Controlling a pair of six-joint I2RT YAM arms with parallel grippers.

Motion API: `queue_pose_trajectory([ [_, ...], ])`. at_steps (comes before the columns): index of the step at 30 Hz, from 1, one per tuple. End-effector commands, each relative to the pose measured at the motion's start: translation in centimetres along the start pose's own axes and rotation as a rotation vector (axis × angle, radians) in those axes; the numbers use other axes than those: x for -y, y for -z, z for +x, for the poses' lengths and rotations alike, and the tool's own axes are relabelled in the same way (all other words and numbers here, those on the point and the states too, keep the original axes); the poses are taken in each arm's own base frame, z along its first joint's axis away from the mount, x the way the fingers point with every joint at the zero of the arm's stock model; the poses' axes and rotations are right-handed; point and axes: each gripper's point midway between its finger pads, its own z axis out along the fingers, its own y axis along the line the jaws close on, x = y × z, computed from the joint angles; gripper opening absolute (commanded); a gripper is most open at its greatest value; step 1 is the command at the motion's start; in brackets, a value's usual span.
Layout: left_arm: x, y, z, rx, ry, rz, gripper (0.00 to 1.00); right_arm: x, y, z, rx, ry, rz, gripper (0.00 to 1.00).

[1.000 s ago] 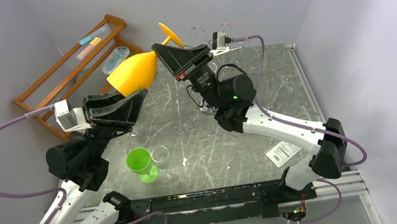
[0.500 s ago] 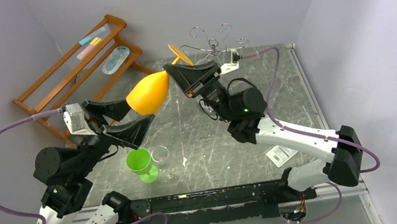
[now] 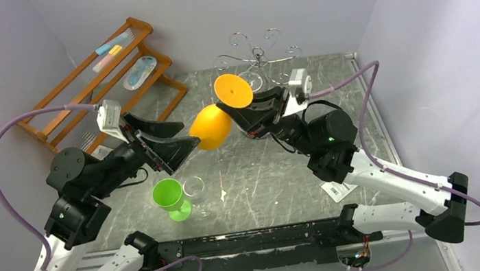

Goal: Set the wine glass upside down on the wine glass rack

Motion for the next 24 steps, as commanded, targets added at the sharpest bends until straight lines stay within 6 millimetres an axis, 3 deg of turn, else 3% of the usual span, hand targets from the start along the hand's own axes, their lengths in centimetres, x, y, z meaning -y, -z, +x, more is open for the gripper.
queue_pose_trajectory([
  [1,1.6,-0.4,-2.7,0.093,0.103,0.035,0.96,1.2,2.5,5.5,-0.24,0.229,-0.02,0.0],
  [9,0.9,-0.6,-2.8,0.129,0.191,0.002,0.96,1.5,4.6,7.1,-0.298,0.244,-0.02,0.0],
  [12,0.6,-1.2,-2.6,0.123,0.301,-0.011,0.96,1.2,5.0,7.6,-0.313,0.246,-0.044,0.0],
  [14,-0.3,-1.8,-1.5,0.08,0.477,-0.072,0.95,0.9,5.0,7.9,-0.326,0.253,-0.065,0.0],
  [16,0.0,-2.7,-0.7,0.038,0.562,-0.039,0.94,0.7,4.8,8.0,-0.337,0.264,-0.083,0.0],
  [19,0.8,-3.4,-1.0,0.031,0.573,0.01,0.93,0.6,4.3,8.1,-0.349,0.281,-0.099,0.0],
  [24,-0.1,-3.9,-0.4,0.012,0.588,-0.025,0.89,0.7,4.2,8.7,-0.371,0.29,-0.106,0.0],
])
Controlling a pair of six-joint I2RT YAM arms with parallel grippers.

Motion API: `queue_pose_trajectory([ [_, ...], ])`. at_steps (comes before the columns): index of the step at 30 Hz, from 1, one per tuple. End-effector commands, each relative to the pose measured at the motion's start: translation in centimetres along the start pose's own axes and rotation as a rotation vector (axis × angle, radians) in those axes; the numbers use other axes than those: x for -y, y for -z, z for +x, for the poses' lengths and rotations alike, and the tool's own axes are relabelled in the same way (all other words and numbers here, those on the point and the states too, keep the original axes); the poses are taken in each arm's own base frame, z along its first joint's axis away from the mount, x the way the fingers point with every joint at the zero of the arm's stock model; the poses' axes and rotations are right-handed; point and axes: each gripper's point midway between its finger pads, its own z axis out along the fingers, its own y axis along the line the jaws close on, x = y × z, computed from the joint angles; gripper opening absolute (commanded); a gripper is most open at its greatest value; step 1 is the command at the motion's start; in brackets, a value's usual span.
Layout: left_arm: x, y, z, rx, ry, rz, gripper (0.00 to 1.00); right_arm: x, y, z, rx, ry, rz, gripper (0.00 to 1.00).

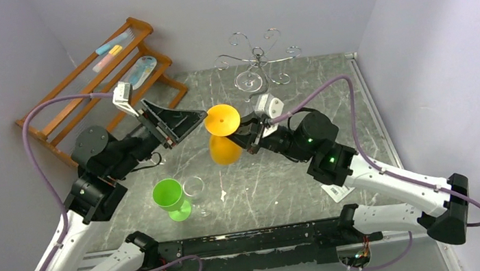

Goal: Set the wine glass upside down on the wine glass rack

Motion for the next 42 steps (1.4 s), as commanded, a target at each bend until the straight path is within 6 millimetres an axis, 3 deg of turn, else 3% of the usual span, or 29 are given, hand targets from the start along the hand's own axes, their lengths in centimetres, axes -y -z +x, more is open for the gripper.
queue_pose_trajectory([
  [1,0.3,-0.1,0.7,-0.041,0.056,0.014,0.86,-0.2,-0.2,-0.8,0.006,0.036,-0.022,0.0],
  [4,-1.1,-0.8,1.7,-0.096,0.062,-0.038,0.74,-0.3,-0.3,-0.3,-0.005,0.042,-0.027,0.0],
  [12,-2.6,-1.4,2.7,-0.162,0.047,-0.096,0.45,-0.2,-0.7,1.3,-0.044,0.052,-0.025,0.0],
  [19,-3.0,-1.5,3.2,-0.181,0.054,-0.093,0.07,-0.5,-0.9,2.0,-0.063,0.03,-0.038,0.0],
  [22,-2.9,-1.6,2.9,-0.163,0.046,-0.086,0.05,-0.6,-0.7,2.2,-0.069,0.003,-0.031,0.02],
  [27,-2.4,-2.0,1.2,-0.086,0.024,-0.092,0.05,-0.1,0.4,2.4,-0.079,-0.047,0.016,0.45],
  [28,-2.3,-2.1,0.7,-0.069,0.019,-0.094,0.05,-0.1,0.8,2.1,-0.078,-0.053,0.024,0.49],
  [32,-2.3,-2.9,-1.2,-0.017,-0.026,-0.149,0.05,-0.1,2.6,1.9,-0.088,-0.062,0.036,0.55],
  [38,-3.8,-4.4,-4.5,0.083,-0.071,-0.217,0.05,0.0,5.3,0.8,-0.056,-0.099,0.071,0.56],
  [42,-5.1,-5.6,-6.5,0.117,-0.042,-0.208,0.05,1.6,6.8,-0.7,0.009,-0.19,0.194,0.56],
])
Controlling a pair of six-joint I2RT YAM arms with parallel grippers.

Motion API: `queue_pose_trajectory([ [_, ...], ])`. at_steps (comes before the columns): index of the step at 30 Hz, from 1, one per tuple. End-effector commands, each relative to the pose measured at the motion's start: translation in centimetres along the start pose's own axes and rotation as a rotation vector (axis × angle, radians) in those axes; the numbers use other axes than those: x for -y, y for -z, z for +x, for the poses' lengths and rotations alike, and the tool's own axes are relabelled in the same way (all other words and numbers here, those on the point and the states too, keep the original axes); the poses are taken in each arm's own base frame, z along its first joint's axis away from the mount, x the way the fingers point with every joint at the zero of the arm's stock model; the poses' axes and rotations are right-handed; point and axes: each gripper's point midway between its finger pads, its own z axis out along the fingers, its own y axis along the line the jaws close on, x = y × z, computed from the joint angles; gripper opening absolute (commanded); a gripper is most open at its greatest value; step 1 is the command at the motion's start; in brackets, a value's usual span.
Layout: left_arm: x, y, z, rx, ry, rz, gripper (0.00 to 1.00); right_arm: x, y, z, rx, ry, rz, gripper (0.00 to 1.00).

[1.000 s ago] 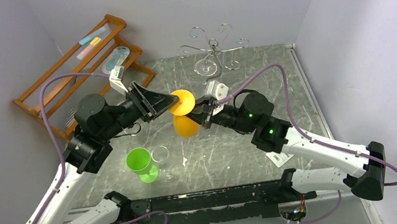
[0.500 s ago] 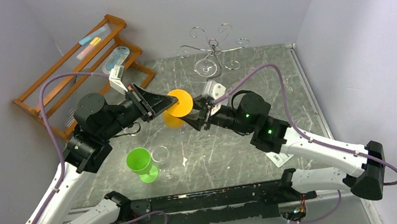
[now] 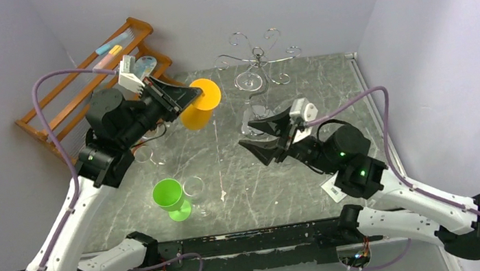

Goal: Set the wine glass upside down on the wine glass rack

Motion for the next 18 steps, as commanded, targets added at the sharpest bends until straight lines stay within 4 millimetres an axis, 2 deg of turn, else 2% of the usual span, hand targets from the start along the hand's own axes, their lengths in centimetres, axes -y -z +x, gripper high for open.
queue_pose_trajectory([
  [1,-1.0,-1.7,-2.7,0.065,0.013,0.005,0.05,2.2,1.7,-0.8,0.046,-0.126,0.161,0.56],
  [4,-1.9,-3.3,-3.0,0.042,0.05,0.035,0.05,4.0,2.9,-2.7,0.13,-0.207,0.281,0.57],
  [9,-2.3,-6.1,-2.4,-0.039,0.09,0.094,0.05,5.4,4.4,-4.7,0.244,-0.301,0.366,0.58],
  [12,-1.6,-7.6,-2.3,-0.095,0.088,0.134,0.05,5.6,4.9,-5.1,0.272,-0.325,0.379,0.58],
  [18,-2.7,-9.5,-2.2,-0.107,0.147,0.122,0.05,6.1,5.5,-4.9,0.286,-0.362,0.415,0.58],
])
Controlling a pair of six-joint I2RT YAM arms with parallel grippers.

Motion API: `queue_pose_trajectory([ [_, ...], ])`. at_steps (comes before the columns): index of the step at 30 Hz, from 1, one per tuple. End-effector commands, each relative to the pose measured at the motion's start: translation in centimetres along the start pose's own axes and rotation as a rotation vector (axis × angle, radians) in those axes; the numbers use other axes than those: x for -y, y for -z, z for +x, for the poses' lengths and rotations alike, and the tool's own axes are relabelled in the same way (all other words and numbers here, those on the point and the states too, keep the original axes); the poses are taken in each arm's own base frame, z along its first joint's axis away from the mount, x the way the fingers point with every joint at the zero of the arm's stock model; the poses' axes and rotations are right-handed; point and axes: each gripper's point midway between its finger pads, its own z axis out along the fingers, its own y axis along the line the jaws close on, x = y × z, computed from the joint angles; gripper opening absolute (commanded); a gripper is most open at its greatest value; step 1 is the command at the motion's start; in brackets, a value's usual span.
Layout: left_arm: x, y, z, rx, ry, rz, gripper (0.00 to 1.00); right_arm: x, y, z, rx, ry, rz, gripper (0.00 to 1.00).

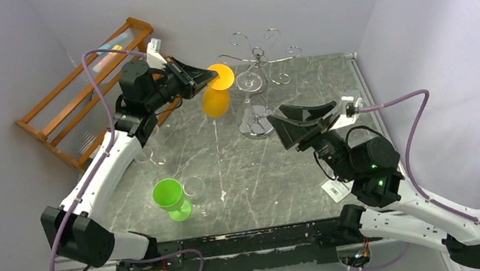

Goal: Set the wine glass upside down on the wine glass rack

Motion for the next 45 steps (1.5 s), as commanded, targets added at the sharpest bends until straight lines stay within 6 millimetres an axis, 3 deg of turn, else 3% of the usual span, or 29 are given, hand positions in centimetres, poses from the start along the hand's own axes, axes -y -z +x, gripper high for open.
queue_pose_trajectory([
  [1,3.5,-0.3,-0.7,-0.015,0.012,0.127,0.05,1.0,0.4,-0.6,0.039,-0.055,0.06,0.58],
  [15,4.5,-3.9,-0.7,-0.1,0.133,0.24,0.05,2.6,2.2,-2.2,0.093,-0.1,0.133,0.58],
  [30,0.7,-7.6,-1.3,-0.081,0.157,0.143,0.05,2.7,3.0,-1.7,0.063,-0.125,0.132,0.57],
  [35,0.4,-8.4,-2.1,-0.044,0.148,0.136,0.05,2.6,3.0,-1.7,0.059,-0.128,0.129,0.57],
  [40,-0.6,-8.8,-3.4,0.022,0.145,0.081,0.05,2.5,3.0,-1.6,0.055,-0.13,0.123,0.57],
  [45,-1.7,-7.8,-5.3,0.125,0.14,0.022,0.05,2.2,3.1,-1.6,0.048,-0.124,0.105,0.57],
])
